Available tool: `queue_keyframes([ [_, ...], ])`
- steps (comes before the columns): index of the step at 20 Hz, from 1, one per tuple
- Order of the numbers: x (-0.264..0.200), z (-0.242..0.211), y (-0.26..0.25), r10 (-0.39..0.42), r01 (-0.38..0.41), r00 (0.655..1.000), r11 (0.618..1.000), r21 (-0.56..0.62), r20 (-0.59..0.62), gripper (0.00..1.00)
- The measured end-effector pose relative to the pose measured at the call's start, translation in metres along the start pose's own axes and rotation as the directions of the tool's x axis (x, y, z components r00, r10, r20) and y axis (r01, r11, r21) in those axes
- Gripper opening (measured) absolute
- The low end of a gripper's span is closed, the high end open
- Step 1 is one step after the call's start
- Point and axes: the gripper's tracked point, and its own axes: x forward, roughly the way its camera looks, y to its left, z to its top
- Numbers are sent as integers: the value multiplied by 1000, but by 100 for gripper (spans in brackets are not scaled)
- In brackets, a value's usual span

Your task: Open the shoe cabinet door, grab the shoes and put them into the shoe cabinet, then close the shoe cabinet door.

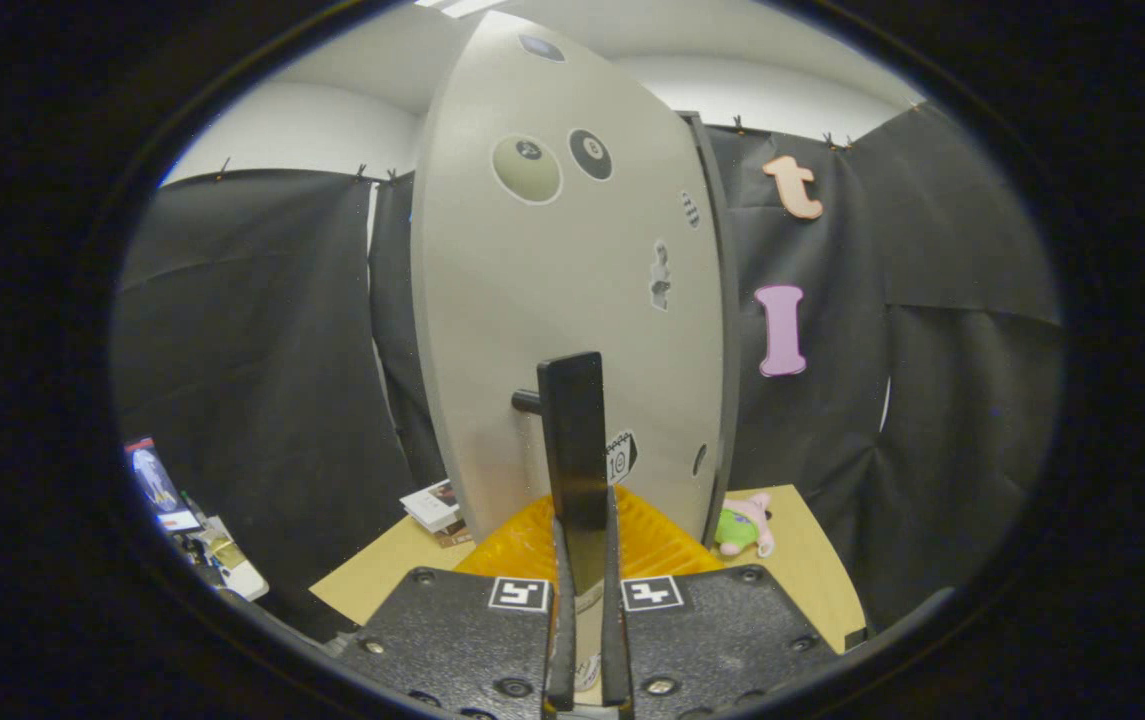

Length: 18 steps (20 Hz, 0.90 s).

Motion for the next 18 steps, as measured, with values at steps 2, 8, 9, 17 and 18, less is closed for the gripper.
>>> queue_keyframes([
  [2,-13,1,-25,-57,57,998,998,-14,11,11],
  [8,-39,5,-114,-173,174,985,985,-22,27,4],
  [9,-41,7,-128,-190,191,981,981,-21,29,4],
  [17,-46,10,-157,-47,47,999,999,3,26,4],
  [18,-45,9,-157,-38,38,999,999,-6,26,4],
])
